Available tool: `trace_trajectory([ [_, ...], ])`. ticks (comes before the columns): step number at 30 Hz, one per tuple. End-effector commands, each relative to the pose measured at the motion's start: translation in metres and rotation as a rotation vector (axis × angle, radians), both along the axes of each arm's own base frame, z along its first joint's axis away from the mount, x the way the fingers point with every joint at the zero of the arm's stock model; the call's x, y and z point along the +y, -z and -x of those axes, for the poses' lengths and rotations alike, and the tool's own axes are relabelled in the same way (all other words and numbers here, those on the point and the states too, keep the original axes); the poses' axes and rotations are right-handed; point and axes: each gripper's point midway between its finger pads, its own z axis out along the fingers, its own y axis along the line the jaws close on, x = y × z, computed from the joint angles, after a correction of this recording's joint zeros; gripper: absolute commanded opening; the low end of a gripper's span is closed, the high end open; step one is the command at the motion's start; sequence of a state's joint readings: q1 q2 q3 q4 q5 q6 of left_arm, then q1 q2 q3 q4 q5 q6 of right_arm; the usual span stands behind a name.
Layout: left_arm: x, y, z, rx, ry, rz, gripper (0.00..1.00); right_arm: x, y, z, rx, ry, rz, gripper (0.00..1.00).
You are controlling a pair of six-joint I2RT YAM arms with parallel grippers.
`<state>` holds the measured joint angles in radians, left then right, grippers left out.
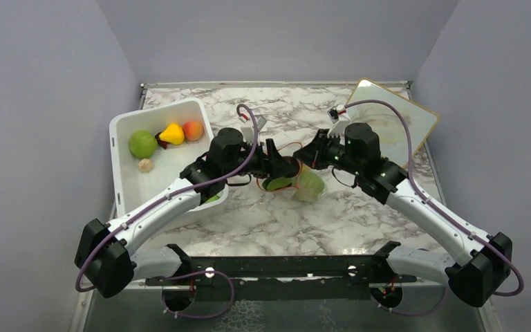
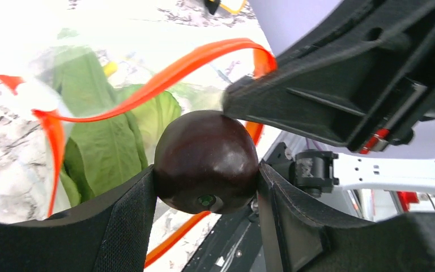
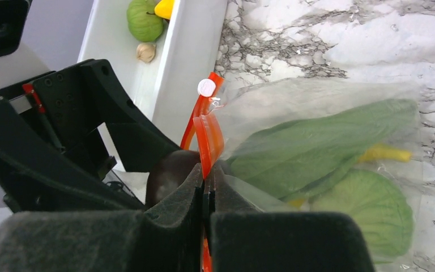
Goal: Place the food in the zip-top bag and seal the zipper
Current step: Place the fake fruit in the zipper food storage bag.
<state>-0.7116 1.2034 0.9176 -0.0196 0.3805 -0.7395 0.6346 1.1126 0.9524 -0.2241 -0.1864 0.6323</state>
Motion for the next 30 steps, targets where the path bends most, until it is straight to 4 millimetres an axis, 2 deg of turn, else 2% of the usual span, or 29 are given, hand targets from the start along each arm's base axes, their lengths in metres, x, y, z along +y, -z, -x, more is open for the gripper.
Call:
trace_trajectory([
  [1, 0.01, 0.005, -0.015, -0.063, -0.083, -0.06, 0.35, 0.004, -0.025, 0.009, -0.065, -0.044, -0.078, 0.01],
  [5, 0.012, 0.016, -0.022, -0.054, -0.117, -0.102, 0.35, 0.006, -0.027, 0.013, -0.065, -0.059, -0.091, 0.01],
  [11, -0.001, 0.015, -0.025, -0.047, -0.077, -0.106, 0.39, 0.01, -0.029, 0.014, -0.063, -0.084, -0.101, 0.01],
  [15, -0.008, 0.018, -0.021, -0.04, -0.05, -0.111, 0.48, 0.01, -0.03, 0.013, -0.066, -0.084, -0.096, 0.01],
  [25, -0.008, 0.015, -0.014, -0.04, -0.021, -0.104, 0.74, 0.01, -0.023, 0.01, -0.051, -0.067, -0.089, 0.01],
  [30, -0.006, 0.01, -0.01, -0.05, -0.011, -0.095, 0.78, 0.01, -0.021, 0.009, -0.049, -0.063, -0.084, 0.01],
])
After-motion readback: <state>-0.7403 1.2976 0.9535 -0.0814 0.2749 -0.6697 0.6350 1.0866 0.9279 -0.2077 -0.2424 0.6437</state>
